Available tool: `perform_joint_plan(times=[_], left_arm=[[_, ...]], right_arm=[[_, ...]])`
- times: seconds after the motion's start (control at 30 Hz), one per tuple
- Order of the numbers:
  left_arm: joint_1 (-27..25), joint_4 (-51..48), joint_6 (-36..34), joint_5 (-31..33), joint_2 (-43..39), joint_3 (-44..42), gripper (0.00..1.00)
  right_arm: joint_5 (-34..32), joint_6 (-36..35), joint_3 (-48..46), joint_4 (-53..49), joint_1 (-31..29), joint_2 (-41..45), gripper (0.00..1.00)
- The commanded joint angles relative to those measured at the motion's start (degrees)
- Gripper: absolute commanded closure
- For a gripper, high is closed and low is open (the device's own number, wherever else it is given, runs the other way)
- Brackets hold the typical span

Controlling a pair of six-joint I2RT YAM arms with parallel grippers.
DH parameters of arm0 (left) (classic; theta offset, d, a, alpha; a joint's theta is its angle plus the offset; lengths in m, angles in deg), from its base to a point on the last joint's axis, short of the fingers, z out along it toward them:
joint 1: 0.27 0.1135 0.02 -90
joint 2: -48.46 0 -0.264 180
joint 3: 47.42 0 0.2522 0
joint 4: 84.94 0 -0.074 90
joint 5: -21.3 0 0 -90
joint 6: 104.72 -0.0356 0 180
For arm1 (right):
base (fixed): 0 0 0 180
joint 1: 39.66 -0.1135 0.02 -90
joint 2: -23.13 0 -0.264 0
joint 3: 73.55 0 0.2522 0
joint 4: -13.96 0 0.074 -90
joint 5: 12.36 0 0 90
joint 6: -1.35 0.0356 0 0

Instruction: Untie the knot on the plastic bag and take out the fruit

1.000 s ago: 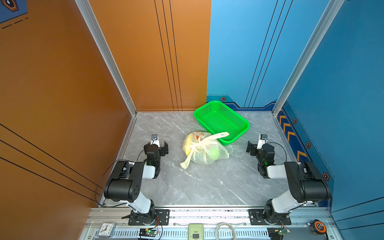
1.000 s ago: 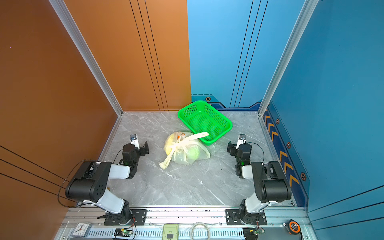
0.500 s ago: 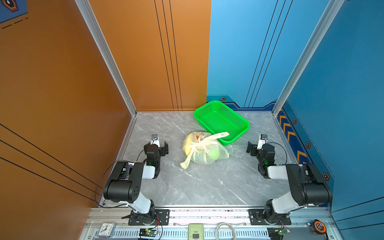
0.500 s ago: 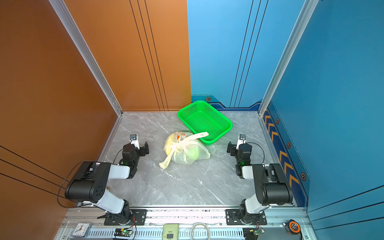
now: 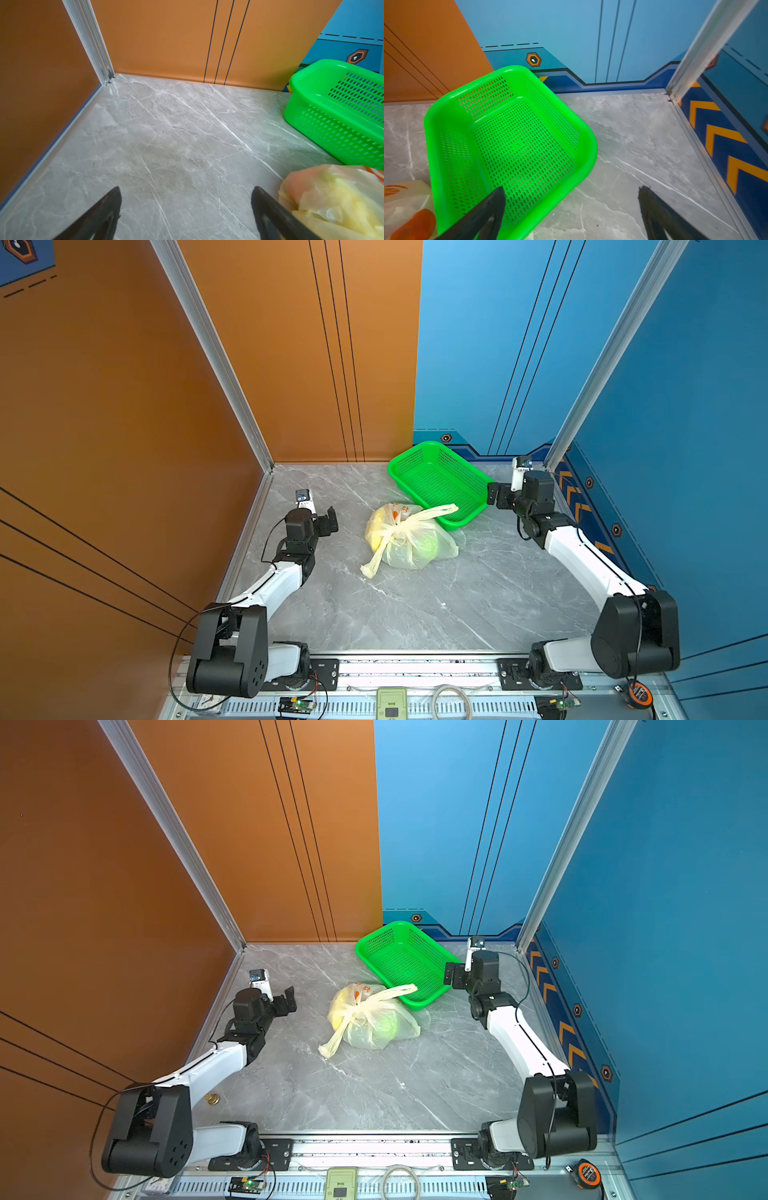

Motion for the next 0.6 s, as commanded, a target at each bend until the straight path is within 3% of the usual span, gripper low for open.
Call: perform_joint_plan(times=[0.0,0.23,0.4,0.57], left_arm=[[-0.8,-4.7,6.6,-5.3,0.7,1.6,0.02],[-1.8,-5.2,8.7,-8.1,0.3,2.4,0.02],[-2.1,-7.1,8.5,-8.3,-2.3,1.6,0.02],[-1.9,-9.4,7.8,-8.8,-4.6,1.1,0.02]], right_arm=[[3.0,1.0,8.5,-15.5,-2.8,-8.6,0.0],[8.7,-3.2,25.2,-26.4,-7.9,-23.8,0.0],[13.7,-3.8,27.5,-27.2,-10.4,-26.7,0.0],[14.2,-4.6,29.9,-28.6,-12.5,-29.6,0.0]])
